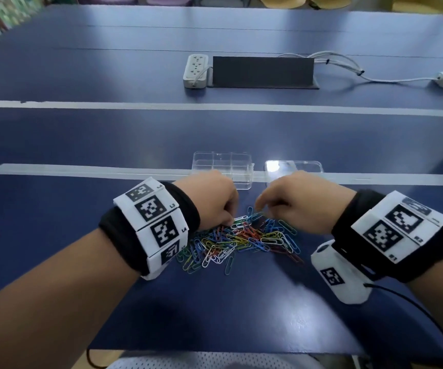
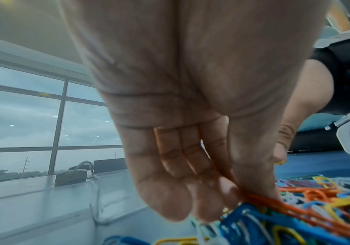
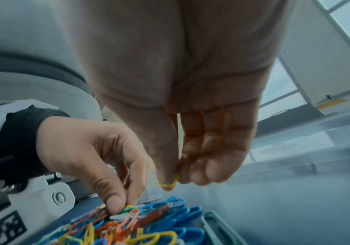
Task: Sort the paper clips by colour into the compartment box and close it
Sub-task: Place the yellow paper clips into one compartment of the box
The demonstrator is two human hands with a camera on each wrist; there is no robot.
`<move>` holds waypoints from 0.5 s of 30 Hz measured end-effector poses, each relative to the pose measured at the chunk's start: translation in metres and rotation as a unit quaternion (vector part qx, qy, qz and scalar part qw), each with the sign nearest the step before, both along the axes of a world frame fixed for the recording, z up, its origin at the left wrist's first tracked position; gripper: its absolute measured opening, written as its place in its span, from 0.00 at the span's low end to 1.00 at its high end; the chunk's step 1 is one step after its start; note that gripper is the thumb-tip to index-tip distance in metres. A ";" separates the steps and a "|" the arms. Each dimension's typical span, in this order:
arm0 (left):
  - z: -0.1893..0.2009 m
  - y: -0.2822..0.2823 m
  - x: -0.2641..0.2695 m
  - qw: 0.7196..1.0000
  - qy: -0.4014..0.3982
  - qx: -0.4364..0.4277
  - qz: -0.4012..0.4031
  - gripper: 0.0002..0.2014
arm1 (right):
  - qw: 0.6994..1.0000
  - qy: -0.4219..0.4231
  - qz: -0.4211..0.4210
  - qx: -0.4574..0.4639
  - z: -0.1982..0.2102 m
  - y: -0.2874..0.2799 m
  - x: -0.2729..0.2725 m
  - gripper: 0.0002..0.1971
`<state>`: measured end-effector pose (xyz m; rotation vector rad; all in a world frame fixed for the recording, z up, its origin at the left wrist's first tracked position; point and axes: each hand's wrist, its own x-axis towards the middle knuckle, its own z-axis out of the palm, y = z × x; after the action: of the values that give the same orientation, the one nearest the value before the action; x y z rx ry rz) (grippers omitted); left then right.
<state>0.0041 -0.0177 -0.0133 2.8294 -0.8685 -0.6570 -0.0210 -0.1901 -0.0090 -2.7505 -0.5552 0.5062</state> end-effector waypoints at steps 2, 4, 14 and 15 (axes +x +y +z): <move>-0.001 0.002 0.000 1.000 -0.001 -0.003 -0.001 0.07 | 1.000 0.008 -0.015 0.015 0.000 -0.004 -0.001 0.12; -0.002 0.004 -0.002 1.000 0.003 -0.015 0.007 0.07 | 0.999 0.008 -0.030 0.014 0.002 -0.005 -0.004 0.11; -0.001 0.013 -0.011 0.990 0.014 -0.135 0.044 0.04 | 1.000 0.004 -0.015 -0.013 0.003 0.000 -0.021 0.13; -0.002 0.014 -0.012 0.987 0.027 -0.148 0.052 0.04 | 1.000 0.004 -0.013 -0.018 0.002 0.001 -0.021 0.12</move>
<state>-0.0078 -0.0036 -0.0148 2.5589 -0.7340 -0.5378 -0.0424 -0.1887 -0.0072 -2.7854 -0.5141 0.5254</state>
